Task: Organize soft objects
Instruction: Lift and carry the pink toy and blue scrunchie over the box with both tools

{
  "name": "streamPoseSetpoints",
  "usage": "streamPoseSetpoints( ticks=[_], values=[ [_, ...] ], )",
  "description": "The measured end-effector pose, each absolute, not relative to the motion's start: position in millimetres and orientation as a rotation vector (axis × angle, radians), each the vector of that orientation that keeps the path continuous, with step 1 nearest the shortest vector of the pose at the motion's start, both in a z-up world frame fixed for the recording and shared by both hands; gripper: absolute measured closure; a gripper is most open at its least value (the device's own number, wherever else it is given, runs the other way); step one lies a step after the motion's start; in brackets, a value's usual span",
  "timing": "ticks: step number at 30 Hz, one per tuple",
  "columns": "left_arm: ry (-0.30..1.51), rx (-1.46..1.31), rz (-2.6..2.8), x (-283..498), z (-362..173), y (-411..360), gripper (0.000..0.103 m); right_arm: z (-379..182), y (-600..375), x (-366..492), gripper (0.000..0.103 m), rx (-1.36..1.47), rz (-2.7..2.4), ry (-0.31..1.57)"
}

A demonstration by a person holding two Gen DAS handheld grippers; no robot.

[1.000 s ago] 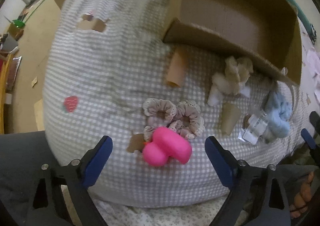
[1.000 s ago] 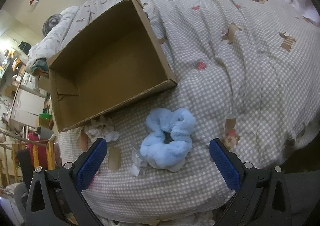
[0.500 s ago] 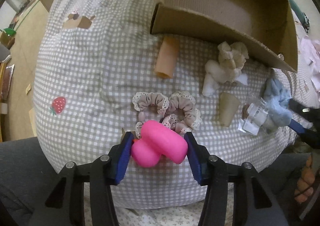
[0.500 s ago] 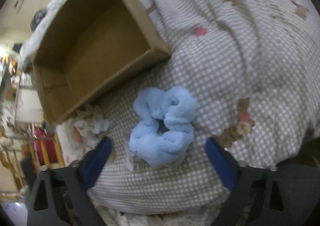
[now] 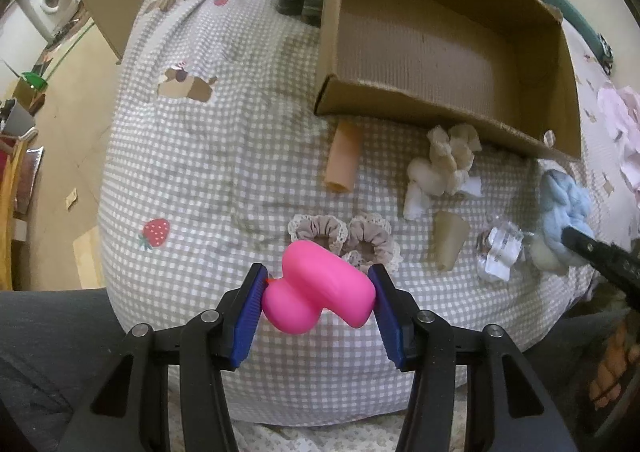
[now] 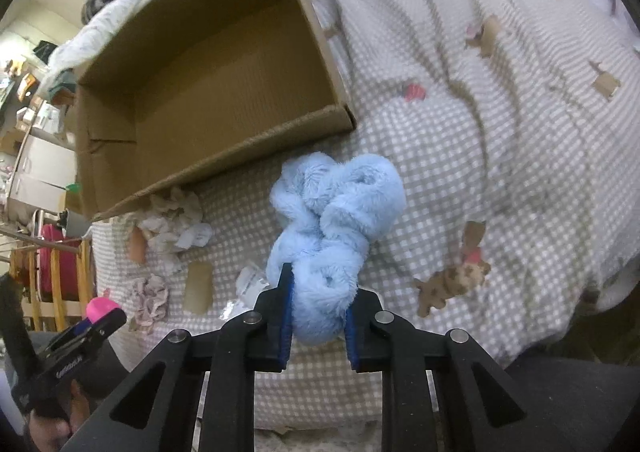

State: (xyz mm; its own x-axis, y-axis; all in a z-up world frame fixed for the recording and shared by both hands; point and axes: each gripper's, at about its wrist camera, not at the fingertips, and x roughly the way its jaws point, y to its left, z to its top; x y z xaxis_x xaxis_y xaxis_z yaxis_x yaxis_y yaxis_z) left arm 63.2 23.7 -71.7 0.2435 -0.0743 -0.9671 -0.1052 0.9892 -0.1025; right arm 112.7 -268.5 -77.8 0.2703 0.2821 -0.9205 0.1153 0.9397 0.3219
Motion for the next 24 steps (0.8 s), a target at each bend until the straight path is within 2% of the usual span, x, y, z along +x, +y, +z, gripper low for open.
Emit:
streamPoseSetpoints(
  ticks=[6, 13, 17, 24],
  values=[
    [1.269, -0.158, 0.023, 64.7, -54.8, 20.6, 0.055, -51.5, -271.6, 95.4, 0.081, 0.384, 0.191, 1.267],
    [1.156, -0.126, -0.005, 71.9, -9.0, 1.6, 0.055, -2.8, -265.7, 78.0, 0.081, 0.363, 0.282, 1.153],
    [1.158, -0.092, -0.024, 84.4, 8.5, -9.8, 0.055, 18.6, -266.0, 83.8, 0.08, 0.354, 0.303, 1.119],
    [1.154, -0.05, -0.04, 121.4, 27.4, -24.7, 0.055, 23.7, -264.5, 107.8, 0.08, 0.338, 0.326, 1.131]
  ],
)
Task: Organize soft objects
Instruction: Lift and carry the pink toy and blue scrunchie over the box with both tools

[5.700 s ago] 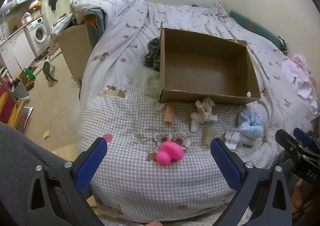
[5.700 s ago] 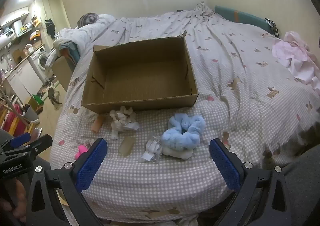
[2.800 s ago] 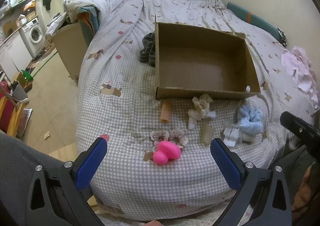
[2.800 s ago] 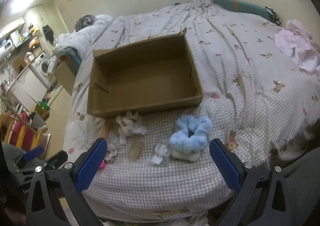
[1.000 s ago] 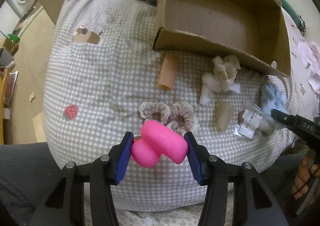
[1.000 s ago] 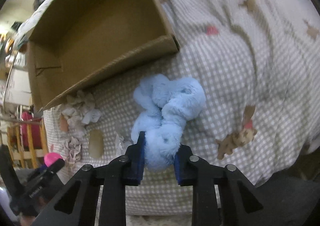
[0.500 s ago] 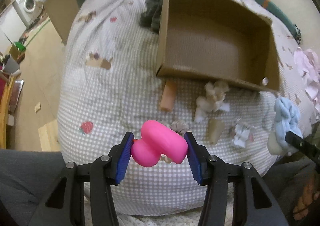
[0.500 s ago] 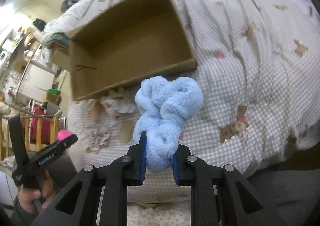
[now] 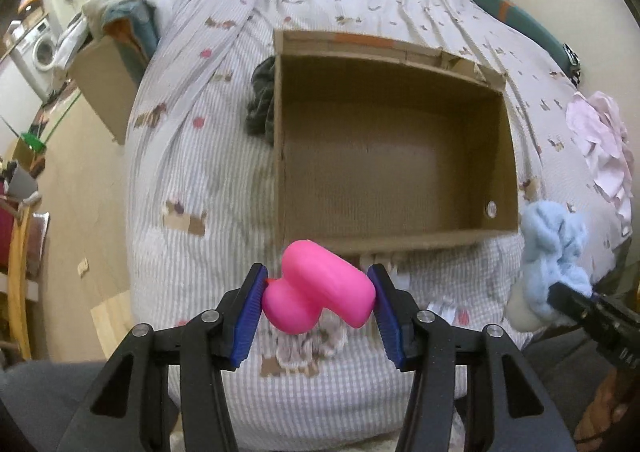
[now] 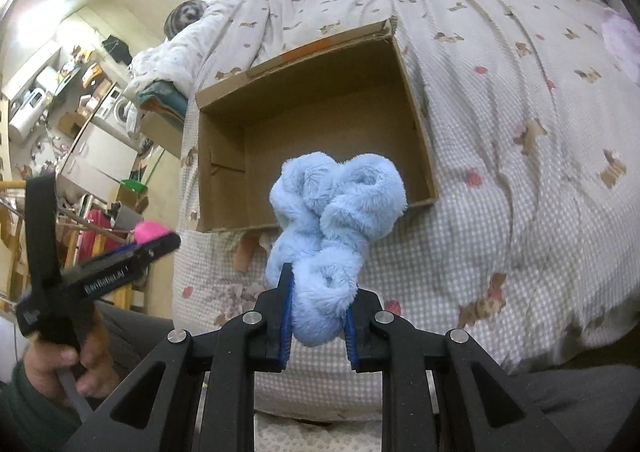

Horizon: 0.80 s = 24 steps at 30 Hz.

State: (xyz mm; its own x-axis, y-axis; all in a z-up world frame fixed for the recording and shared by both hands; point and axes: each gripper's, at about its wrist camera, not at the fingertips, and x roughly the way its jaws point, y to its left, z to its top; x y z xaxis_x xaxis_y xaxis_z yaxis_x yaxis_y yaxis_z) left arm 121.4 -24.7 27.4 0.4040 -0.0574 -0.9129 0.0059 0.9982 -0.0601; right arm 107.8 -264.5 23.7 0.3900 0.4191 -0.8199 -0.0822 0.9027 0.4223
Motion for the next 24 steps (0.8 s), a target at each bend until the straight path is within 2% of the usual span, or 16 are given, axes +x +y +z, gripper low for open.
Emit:
streamPoseSetpoints(
  ticks=[24],
  values=[
    [1.163, 0.025, -0.034, 228.7, -21.6, -58.2, 0.055, -21.8, -248.0, 221.8, 0.08, 0.298, 0.379, 1.11]
  ],
)
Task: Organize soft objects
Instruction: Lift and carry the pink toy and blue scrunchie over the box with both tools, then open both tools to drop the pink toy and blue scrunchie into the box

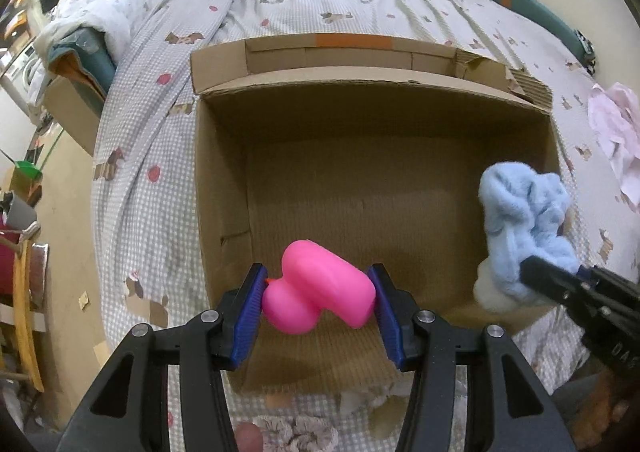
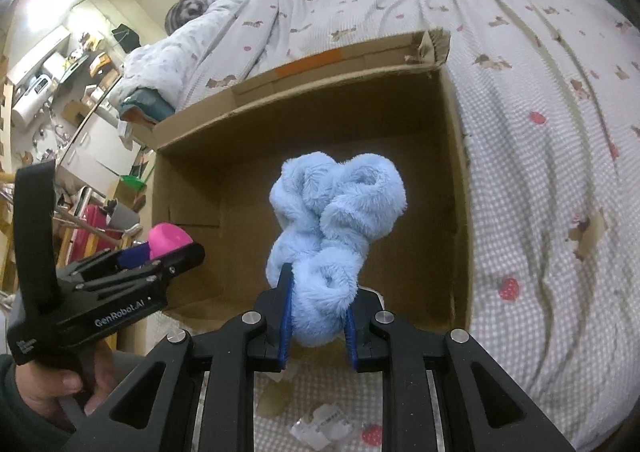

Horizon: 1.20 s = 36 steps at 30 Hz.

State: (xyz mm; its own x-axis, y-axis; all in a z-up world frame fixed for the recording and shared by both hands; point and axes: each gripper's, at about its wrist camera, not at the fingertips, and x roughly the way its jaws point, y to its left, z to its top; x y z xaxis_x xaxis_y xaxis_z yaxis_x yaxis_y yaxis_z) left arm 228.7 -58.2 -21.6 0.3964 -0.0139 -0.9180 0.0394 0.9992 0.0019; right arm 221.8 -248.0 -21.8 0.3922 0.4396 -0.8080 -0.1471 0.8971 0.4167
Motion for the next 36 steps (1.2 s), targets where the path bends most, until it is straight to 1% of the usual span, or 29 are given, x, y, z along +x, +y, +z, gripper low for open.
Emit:
streamPoseSetpoints(
  ticks=[5, 13, 14, 15, 16, 17, 19, 20, 21, 23, 29, 36],
  values=[
    [1.178, 0.04, -0.014, 240.7, -29.6, -57.9, 0.055, -36.3, -243.2, 227.5, 0.08, 0.284, 0.365, 1.137],
    [1.21, 0.025, -0.005, 242.5, -44.7, -59.0, 0.054, -38.9, -235.1, 226.8, 0.079, 0.264, 0.384, 1.141],
    [1.22, 0.023, -0.009, 242.2, -47.2, -60.0, 0.051, -39.0, -235.6, 226.9, 0.078, 0.268, 0.385, 1.14],
    [1.225, 0.023, -0.006, 241.3, -48.1, -60.3, 0.036, -38.8, -236.3, 227.5, 0.077, 0.276, 0.385, 1.138],
    [1.229, 0.022, -0.002, 242.1, -48.9, -60.3, 0.025, -38.3, -237.7, 227.6, 0.077, 0.284, 0.385, 1.132],
    [1.228, 0.009, -0.017, 241.5, -48.2, -60.8, 0.023, -37.5, -238.7, 228.0, 0.074, 0.293, 0.385, 1.127],
    [1.223, 0.006, -0.029, 239.8, -45.6, -62.6, 0.015, -37.6, -240.6, 228.1, 0.067, 0.306, 0.383, 1.122],
    [1.221, 0.011, -0.025, 239.3, -44.3, -63.1, 0.013, -37.4, -241.5, 228.2, 0.054, 0.311, 0.377, 1.121],
    [1.214, 0.013, -0.019, 238.7, -42.0, -63.0, 0.012, -36.5, -244.2, 227.4, 0.036, 0.318, 0.372, 1.113],
    [1.205, 0.007, -0.016, 237.3, -37.9, -61.2, 0.012, -31.6, -248.3, 225.2, 0.026, 0.335, 0.369, 1.082],
    [1.193, -0.012, -0.011, 234.1, -26.0, -53.0, 0.012, -21.0, -248.9, 217.1, 0.022, 0.314, 0.377, 1.035],
    [1.161, -0.012, 0.002, 217.3, -8.6, -46.8, 0.012, -13.8, -245.7, 201.5, 0.022, 0.258, 0.369, 1.03]
  ],
)
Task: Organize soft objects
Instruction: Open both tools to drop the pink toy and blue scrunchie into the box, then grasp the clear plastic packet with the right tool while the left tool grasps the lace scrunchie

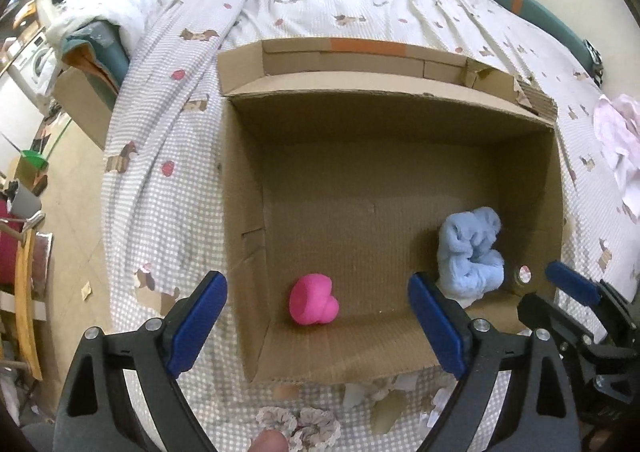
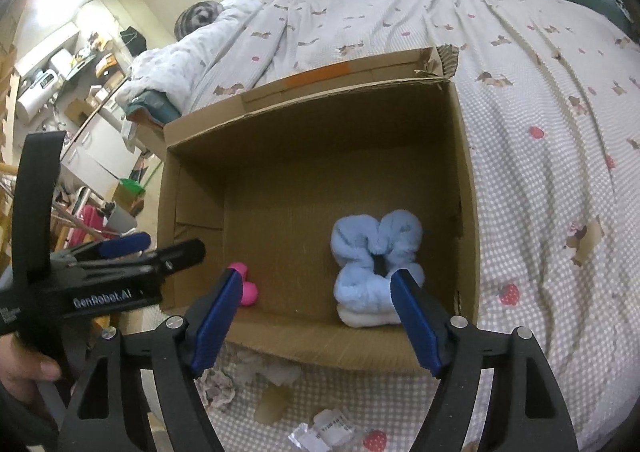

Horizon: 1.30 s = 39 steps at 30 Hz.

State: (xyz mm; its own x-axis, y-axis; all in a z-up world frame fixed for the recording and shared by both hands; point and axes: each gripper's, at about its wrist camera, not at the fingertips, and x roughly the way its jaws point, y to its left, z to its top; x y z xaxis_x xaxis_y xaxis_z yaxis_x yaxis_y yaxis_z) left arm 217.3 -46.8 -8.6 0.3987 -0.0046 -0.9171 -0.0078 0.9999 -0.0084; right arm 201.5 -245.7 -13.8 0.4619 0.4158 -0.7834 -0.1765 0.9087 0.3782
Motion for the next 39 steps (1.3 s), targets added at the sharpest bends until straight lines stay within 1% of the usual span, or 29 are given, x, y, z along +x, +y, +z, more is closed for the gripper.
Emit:
streamPoseSetpoints(
  ticks=[6, 8, 14, 20, 25, 33, 39],
  values=[
    [1.104, -0.06, 0.002, 190.7, 5.3, -34.9, 0.012, -17.2, -257.2, 175.6, 0.022, 0.322, 0.328, 1.059],
    [1.113, -0.061, 0.0, 181.0, 3.3, -32.5, 0.012, -20.0, -260.8, 164.4, 0.022, 0.345, 0.314, 1.073],
    [1.141, -0.102, 0.006, 151.1, -6.7, -19.0, 0.012, -25.8, -255.8, 141.3, 0.022, 0.268, 0.273, 1.106],
    [1.154, -0.117, 0.025, 127.6, -15.2, -5.8, 0.012, -34.2, -252.0, 127.8, 0.022, 0.276, 0.262, 1.143],
    [1.146, -0.109, 0.044, 114.1, -14.4, 12.2, 0.012, -38.3, -251.9, 121.2, 0.022, 0.284, 0.246, 1.153],
    [1.127, -0.122, 0.087, 99.6, -26.1, 32.3, 0.012, -48.0, -269.2, 118.4, 0.022, 0.387, 0.185, 1.169],
    [1.152, -0.144, 0.112, 95.1, -39.3, 40.8, 0.012, -68.0, -271.0, 124.9, 0.022, 0.398, 0.141, 1.234]
  ],
)
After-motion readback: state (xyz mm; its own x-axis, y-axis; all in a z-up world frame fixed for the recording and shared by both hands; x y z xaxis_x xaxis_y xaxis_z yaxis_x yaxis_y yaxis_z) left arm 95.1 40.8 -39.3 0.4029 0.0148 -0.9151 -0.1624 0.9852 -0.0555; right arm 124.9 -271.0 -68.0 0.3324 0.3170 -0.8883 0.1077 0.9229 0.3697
